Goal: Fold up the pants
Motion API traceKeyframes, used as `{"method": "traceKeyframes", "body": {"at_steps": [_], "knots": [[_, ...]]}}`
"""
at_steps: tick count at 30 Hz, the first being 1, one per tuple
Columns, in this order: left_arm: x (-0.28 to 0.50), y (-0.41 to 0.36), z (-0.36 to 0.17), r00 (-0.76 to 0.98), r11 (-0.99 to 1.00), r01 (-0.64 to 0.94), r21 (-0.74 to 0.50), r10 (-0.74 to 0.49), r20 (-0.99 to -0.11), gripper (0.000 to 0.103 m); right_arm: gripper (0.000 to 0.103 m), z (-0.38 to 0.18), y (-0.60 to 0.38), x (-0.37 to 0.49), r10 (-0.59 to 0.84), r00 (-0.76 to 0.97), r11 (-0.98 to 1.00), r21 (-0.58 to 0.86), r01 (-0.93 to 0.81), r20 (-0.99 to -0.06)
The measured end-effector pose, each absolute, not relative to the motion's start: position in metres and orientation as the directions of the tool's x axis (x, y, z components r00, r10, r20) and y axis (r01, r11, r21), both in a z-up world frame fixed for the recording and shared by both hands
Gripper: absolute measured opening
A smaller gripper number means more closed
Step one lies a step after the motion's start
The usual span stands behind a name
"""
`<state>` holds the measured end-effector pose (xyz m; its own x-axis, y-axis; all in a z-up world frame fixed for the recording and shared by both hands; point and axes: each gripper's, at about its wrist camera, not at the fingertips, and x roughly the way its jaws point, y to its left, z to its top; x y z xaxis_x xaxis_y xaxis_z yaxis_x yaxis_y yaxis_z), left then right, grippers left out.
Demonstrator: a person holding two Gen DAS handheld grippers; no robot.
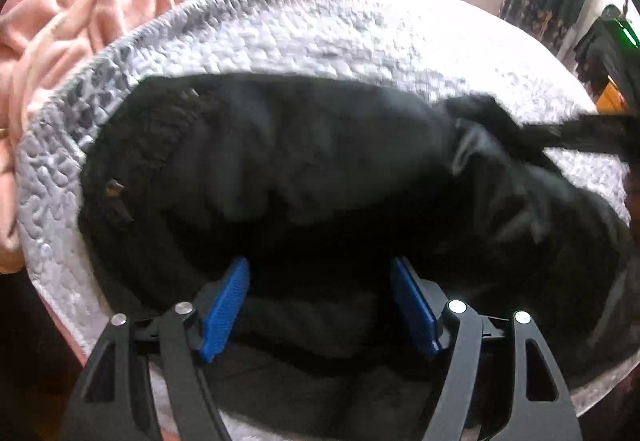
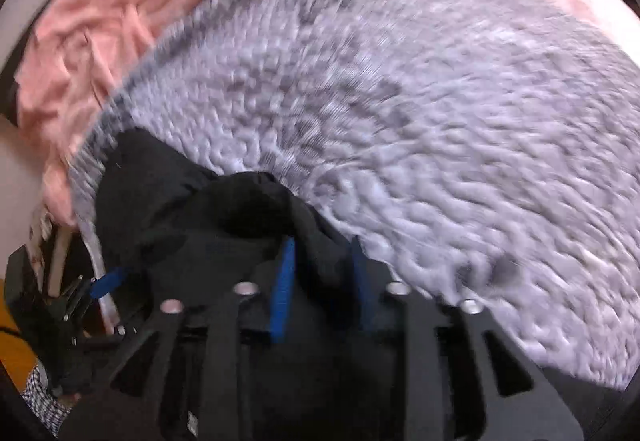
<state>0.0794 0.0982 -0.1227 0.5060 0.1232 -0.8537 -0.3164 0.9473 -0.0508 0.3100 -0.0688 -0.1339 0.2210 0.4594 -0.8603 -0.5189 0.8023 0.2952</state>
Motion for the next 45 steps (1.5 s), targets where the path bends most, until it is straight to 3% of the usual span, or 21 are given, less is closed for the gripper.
{"method": "traceKeyframes", "body": {"at_steps": [6,11,13,17,23,29,38,41,45], "knots": [[0.052,0.144,-0.105,0.457,0.917,-0.389,-0.092,0.106,-0.883,0.073,0.033,-0.115,-0.141,0.246,0.501,0.237,0.813,0.358,-0.459,-0.832],[0.024,0.184,-0.114,0.414,0.836,-0.472,-0.278,-0.068,-0.908,0.069,0.033,-0.147,-0.178,0.186,0.52,0.202,0.828,0.433,-0.356,-0.83],[0.02,0.189,-0.121,0.405,0.794,-0.497,-0.351,-0.145,-0.903,0.062,0.032,-0.168,-0.186,0.17,0.496,0.184,0.848,0.428,-0.313,-0.848],[0.021,0.18,-0.131,0.387,0.763,-0.488,-0.424,-0.247,-0.889,0.062,0.032,-0.183,-0.197,0.154,0.509,0.186,0.854,0.466,-0.23,-0.841],[0.032,0.189,-0.154,0.379,0.684,-0.568,-0.458,-0.276,-0.883,0.062,0.039,-0.164,-0.2,0.142,0.528,0.193,0.842,0.479,-0.248,-0.827],[0.035,0.19,-0.137,0.446,0.626,-0.569,-0.533,-0.31,-0.84,0.061,0.039,-0.164,-0.201,0.128,0.524,0.182,0.843,0.476,-0.253,-0.832],[0.054,0.18,-0.16,0.43,0.6,-0.602,-0.527,-0.313,-0.847,0.061,0.039,-0.177,-0.194,0.124,0.557,0.124,0.822,0.525,-0.22,-0.821],[0.05,0.183,-0.156,0.446,0.57,-0.629,-0.529,-0.293,-0.846,0.05,0.039,-0.181,-0.194,0.122,0.588,0.101,0.803,0.563,-0.195,-0.803],[0.044,0.19,-0.158,0.452,0.541,-0.674,-0.503,-0.237,-0.86,0.013,0.044,-0.182,-0.189,0.119,0.632,0.065,0.769,0.615,-0.172,-0.772]]}}
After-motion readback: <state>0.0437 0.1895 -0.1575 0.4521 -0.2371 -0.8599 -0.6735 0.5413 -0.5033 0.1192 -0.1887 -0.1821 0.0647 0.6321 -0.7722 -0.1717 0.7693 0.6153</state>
